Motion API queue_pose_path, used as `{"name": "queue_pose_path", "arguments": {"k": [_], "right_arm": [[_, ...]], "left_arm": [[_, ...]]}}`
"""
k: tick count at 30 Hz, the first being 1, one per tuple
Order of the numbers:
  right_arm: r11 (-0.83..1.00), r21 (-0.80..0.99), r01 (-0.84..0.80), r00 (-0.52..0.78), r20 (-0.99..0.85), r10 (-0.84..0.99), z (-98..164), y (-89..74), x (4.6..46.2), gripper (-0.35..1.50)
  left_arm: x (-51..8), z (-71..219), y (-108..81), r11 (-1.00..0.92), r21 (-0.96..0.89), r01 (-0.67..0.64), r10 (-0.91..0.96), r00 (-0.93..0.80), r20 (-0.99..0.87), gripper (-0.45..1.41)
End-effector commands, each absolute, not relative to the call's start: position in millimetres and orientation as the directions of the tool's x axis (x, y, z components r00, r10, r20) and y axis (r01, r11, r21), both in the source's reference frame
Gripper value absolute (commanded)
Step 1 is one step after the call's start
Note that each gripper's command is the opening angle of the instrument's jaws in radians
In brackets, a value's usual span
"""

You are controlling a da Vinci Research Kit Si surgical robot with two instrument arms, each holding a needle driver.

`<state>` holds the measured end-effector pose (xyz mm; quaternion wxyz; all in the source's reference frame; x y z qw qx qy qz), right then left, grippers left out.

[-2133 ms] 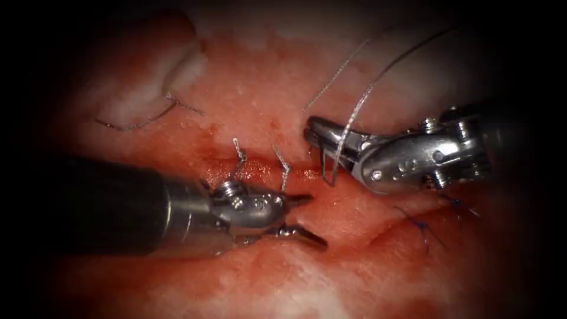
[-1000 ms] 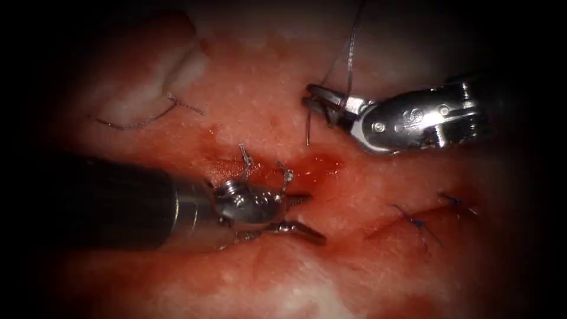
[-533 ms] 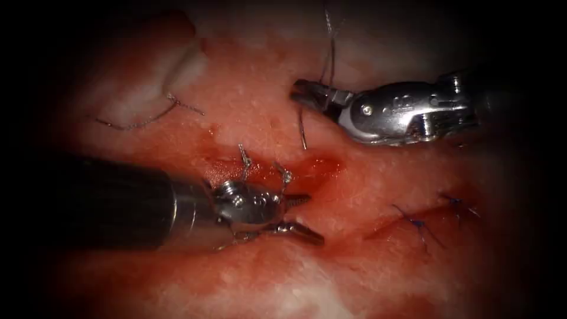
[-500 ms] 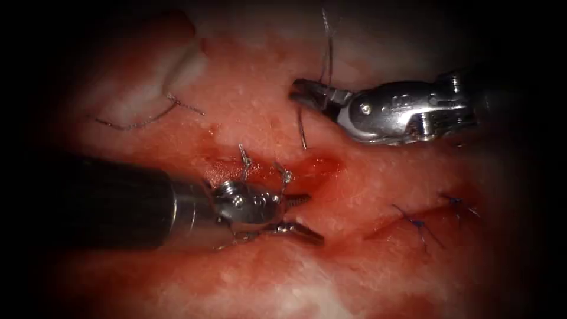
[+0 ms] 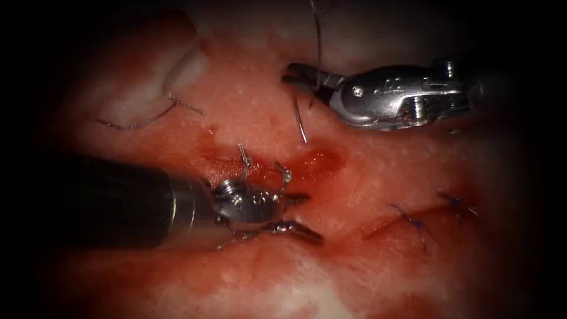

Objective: Wound Closure
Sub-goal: Pass the needle through the top of the cut in the skin.

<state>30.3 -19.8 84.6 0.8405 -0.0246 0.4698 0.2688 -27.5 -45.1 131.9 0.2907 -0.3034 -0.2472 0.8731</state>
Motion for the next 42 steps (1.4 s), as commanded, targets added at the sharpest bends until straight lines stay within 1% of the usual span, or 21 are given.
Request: {"name": "queue_pose_path", "arguments": {"k": [1, 12, 14, 20, 29, 35, 42], "right_arm": [[0.855, 0.215, -0.471, 0.415, -0.801, 0.430, 84.9, -20.1, 31.0, -0.35], [0.805, 0.321, -0.498, 0.447, -0.700, 0.556, 84.9, -21.3, 31.3, -0.35], [0.783, 0.370, -0.500, 0.461, -0.652, 0.602, 85.5, -22.0, 31.5, -0.35], [0.750, 0.450, -0.485, 0.475, -0.584, 0.658, 85.6, -22.6, 32.0, -0.35], [0.691, 0.526, -0.495, 0.454, -0.521, 0.722, 85.1, -22.4, 32.0, -0.35], [0.685, 0.511, -0.519, 0.477, -0.491, 0.729, 85.1, -22.2, 31.6, -0.35], [0.705, 0.428, -0.565, 0.497, -0.505, 0.706, 85.9, -21.0, 30.5, -0.35]], "left_arm": [[-28.0, 132.4, -45.3, -0.709, -0.609, -0.357, 0.657, -0.647, -0.386, 0.66], [-28.0, 132.3, -45.3, -0.708, -0.610, -0.355, 0.657, -0.647, -0.386, 0.66], [-27.9, 132.3, -45.2, -0.708, -0.610, -0.355, 0.657, -0.647, -0.386, 0.64], [-27.8, 132.3, -45.3, -0.709, -0.610, -0.355, 0.656, -0.649, -0.385, 0.64], [-27.8, 132.3, -45.2, -0.709, -0.609, -0.354, 0.655, -0.652, -0.383, 0.62], [-27.7, 132.3, -45.2, -0.709, -0.609, -0.354, 0.654, -0.652, -0.383, 0.61], [-27.8, 132.3, -45.2, -0.709, -0.609, -0.355, 0.655, -0.652, -0.383, 0.61]]}}
